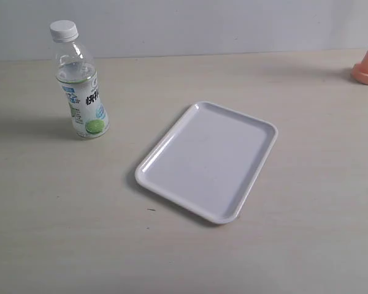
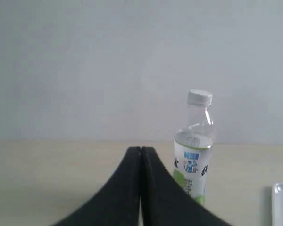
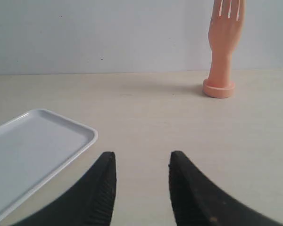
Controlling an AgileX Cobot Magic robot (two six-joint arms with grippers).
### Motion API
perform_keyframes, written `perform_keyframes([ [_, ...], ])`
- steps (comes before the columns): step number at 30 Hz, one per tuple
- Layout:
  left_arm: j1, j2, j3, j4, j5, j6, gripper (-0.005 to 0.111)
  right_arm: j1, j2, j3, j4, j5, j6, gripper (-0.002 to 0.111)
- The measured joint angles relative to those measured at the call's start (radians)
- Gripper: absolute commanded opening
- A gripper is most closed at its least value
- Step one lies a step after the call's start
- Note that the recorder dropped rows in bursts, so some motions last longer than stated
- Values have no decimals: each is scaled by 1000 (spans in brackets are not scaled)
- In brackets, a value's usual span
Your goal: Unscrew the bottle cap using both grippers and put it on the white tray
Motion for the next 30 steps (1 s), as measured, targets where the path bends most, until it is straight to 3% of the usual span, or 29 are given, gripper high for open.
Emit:
perform_keyframes([
  [10, 0, 0, 0, 0, -202, -351, 0, 0, 0, 0, 0, 0, 0, 37],
  [15, 0, 2, 0, -26, -495, -376, 0, 0, 0, 0, 0, 0, 0, 37],
  [17, 0, 68, -76, -102, -569, -287, 0, 0, 0, 0, 0, 0, 0, 37],
  [18, 0, 157, -147, -156, -577, -184, 0, 0, 0, 0, 0, 0, 0, 37],
  [21, 0, 381, -229, -173, -578, -103, 0, 0, 0, 0, 0, 0, 0, 37],
  [23, 0, 570, -238, -110, -583, -119, 0, 0, 0, 0, 0, 2, 0, 37],
  [26, 0, 927, -240, 45, -729, -126, 3, 0, 0, 0, 0, 2, 0, 37],
  [28, 0, 1146, -240, 95, -871, -79, 18, 0, 0, 0, 0, 2, 0, 37],
  [30, 0, 1325, -245, 112, -1002, -17, 46, 0, 0, 0, 0, 2, 0, 37],
])
